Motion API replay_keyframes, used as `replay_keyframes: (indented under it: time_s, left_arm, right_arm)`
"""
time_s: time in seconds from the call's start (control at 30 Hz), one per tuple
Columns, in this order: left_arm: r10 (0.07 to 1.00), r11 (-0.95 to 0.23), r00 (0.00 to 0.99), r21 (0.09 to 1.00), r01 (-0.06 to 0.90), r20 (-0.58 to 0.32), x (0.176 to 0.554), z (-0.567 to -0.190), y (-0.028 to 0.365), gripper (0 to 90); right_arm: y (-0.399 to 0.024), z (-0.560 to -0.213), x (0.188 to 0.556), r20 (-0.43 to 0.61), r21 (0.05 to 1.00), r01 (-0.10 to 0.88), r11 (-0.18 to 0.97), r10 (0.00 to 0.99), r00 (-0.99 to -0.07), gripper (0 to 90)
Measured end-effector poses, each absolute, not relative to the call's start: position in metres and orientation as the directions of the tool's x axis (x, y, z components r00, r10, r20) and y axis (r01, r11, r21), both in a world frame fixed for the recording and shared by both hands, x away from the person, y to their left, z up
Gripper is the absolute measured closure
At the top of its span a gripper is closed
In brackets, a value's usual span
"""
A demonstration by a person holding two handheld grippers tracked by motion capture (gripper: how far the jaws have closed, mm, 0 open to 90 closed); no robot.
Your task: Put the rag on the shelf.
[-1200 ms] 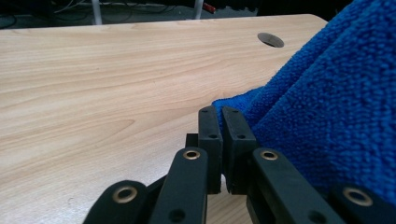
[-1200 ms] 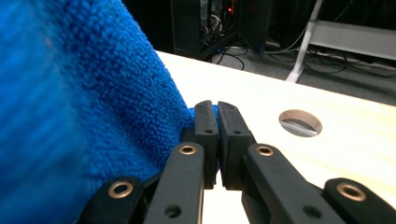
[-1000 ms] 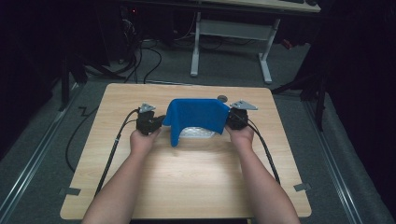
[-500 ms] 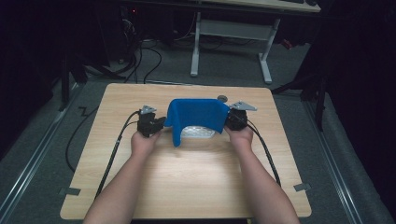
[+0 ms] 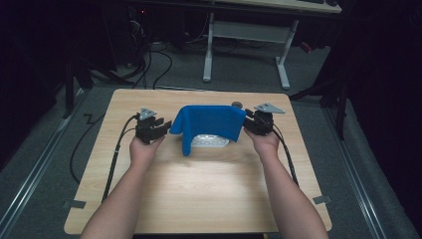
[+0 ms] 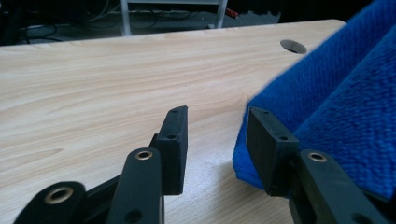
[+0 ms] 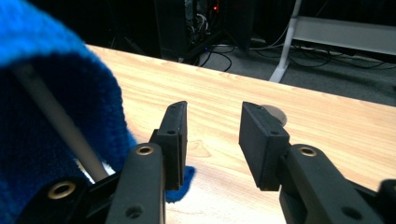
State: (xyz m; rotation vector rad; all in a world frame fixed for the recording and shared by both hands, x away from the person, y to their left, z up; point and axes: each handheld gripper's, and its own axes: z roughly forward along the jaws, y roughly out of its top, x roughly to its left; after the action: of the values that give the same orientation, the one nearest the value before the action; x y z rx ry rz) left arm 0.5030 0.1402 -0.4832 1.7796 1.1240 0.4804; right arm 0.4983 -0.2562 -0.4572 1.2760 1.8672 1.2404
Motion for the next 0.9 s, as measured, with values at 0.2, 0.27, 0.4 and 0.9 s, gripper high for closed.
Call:
replay_keyframes:
  time_s: [0.2,0.27,0.4,0.9]
  left_arm:
    - [0.858,-0.134,0.495,0.869,0.476,-0.139,0.498,-0.479,0.146,59.2]
    - [0.859,-0.133,0.493,0.870,0.474,-0.137,0.497,-0.478,0.148,59.2]
    - [0.858,-0.129,0.494,0.872,0.473,-0.141,0.494,-0.477,0.150,59.3]
    - [0.852,-0.095,0.492,0.874,0.476,-0.176,0.461,-0.479,0.171,59.6]
  right_arm:
    - [-0.261,-0.451,0.495,0.028,0.908,0.397,0.137,0.923,-0.383,58.5]
    - [-0.263,-0.450,0.494,0.022,0.908,0.395,0.142,0.924,-0.382,58.3]
    - [-0.266,-0.448,0.491,0.022,0.906,0.400,0.141,0.926,-0.376,58.2]
    - [-0.277,-0.441,0.468,-0.011,0.907,0.391,0.155,0.938,-0.345,56.6]
